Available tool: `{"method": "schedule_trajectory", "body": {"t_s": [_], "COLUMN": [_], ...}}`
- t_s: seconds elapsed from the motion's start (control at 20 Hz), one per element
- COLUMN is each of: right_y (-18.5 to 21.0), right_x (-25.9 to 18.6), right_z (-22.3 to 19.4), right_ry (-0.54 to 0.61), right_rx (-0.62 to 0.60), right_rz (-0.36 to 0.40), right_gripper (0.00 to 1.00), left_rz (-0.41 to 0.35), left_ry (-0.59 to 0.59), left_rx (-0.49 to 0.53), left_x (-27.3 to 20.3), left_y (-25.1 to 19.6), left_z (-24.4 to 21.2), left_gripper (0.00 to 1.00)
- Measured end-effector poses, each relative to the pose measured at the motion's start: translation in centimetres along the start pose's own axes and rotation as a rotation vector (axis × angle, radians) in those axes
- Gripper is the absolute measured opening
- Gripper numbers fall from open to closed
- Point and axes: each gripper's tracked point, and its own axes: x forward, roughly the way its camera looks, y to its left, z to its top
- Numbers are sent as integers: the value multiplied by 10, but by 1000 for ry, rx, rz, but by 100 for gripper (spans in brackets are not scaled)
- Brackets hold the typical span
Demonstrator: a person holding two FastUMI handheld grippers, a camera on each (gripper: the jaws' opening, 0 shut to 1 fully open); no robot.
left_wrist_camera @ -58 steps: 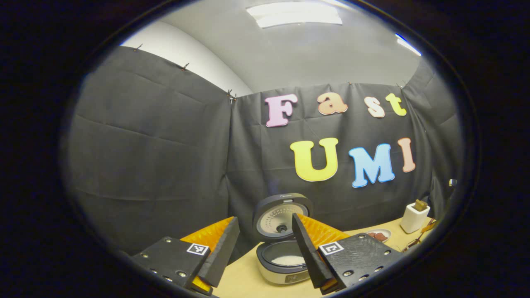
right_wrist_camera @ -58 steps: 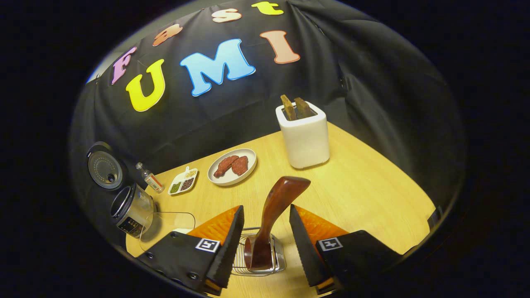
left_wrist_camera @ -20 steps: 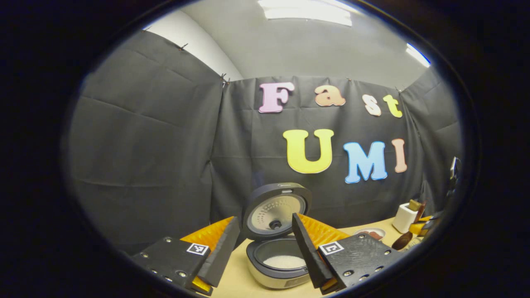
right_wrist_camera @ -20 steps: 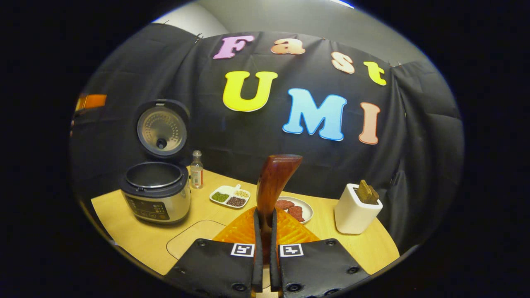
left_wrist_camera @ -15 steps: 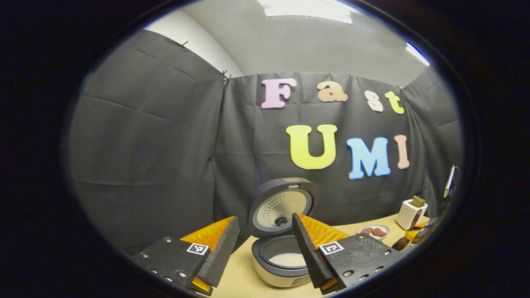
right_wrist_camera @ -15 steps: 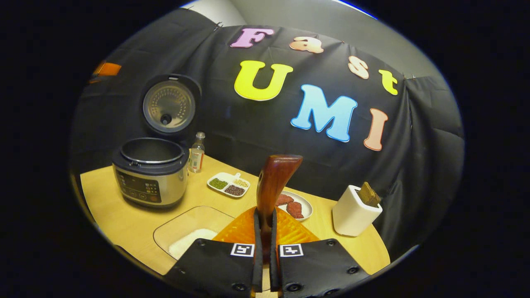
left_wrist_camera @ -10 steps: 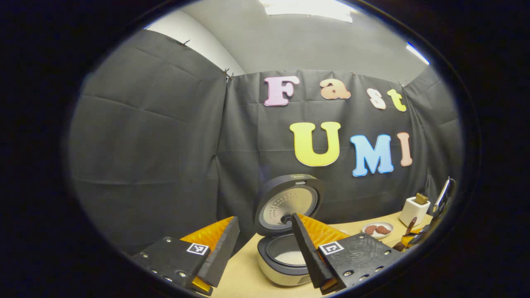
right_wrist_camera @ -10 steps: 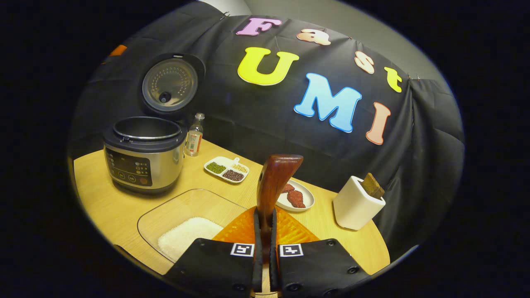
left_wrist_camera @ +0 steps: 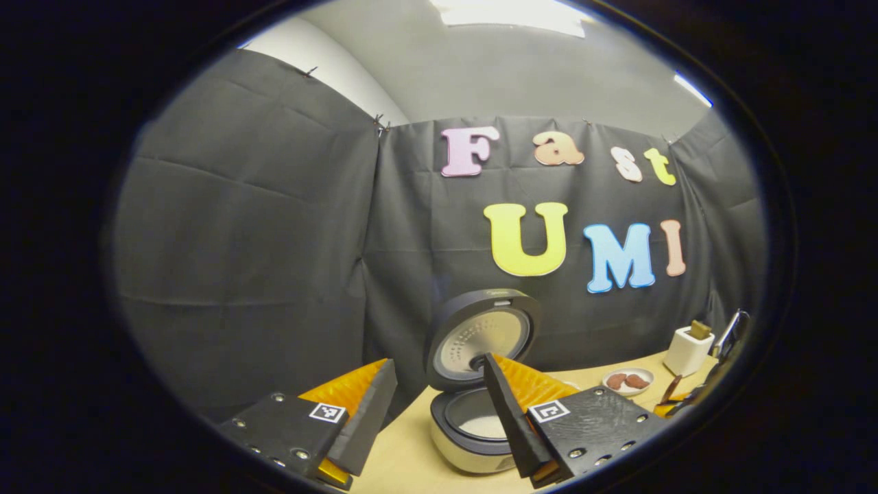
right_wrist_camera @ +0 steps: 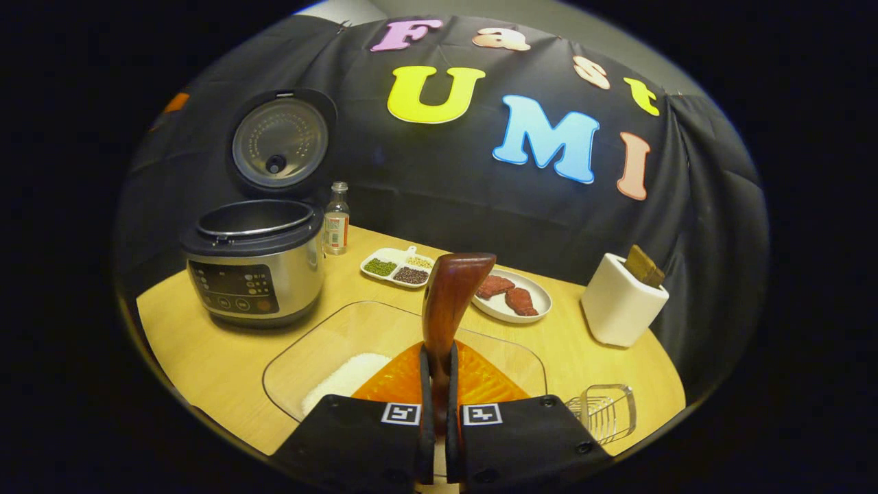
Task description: Close the left gripper, press the button to open the rice cooker; take a wooden spoon from the chopstick holder with the right hand, scoop a spoonful of rice and pour it into the rice cooker, then put the wooden spoon back into the chopstick holder.
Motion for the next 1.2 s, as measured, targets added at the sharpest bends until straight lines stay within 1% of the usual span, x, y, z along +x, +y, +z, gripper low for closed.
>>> {"method": "schedule_trajectory", "body": {"t_s": [0.15, 0.2, 0.25, 0.5, 0.65, 0.75, 0.85, 0.95, 1.05, 1.2], "right_y": [6, 7, 7, 8, -6, -17, -30, -42, -55, -69], "right_x": [-1, -2, -3, -4, -1, 0, -1, -4, -7, -14], "right_z": [-1, -3, -3, -8, -14, -18, -14, -7, 0, 21], "right_ry": [28, 37, 46, 97, 139, 168, 170, 159, 142, 115], "right_rx": [101, 142, 189, 433, 602, 739, 875, 955, 1009, 1106], "right_rz": [33, 43, 52, 107, 104, 104, 108, 105, 105, 128], "right_gripper": [8, 8, 8, 8, 8, 8, 8, 8, 8, 8], "left_rz": [0, 1, 1, -1, -6, -12, -16, -21, -25, -26], "left_ry": [-3, -4, -5, -13, -19, -25, -32, -35, -37, -45], "left_rx": [2, 1, 1, 2, 7, 15, 21, 16, 12, 10], "left_x": [-3, -4, -5, -8, -10, -11, -10, -11, -10, -11], "left_y": [-2, -3, -3, -8, -12, -15, -17, -20, -21, -23], "left_z": [2, 2, 3, 8, 13, 15, 20, 21, 22, 24], "left_gripper": [80, 81, 80, 80, 80, 80, 80, 81, 80, 80]}}
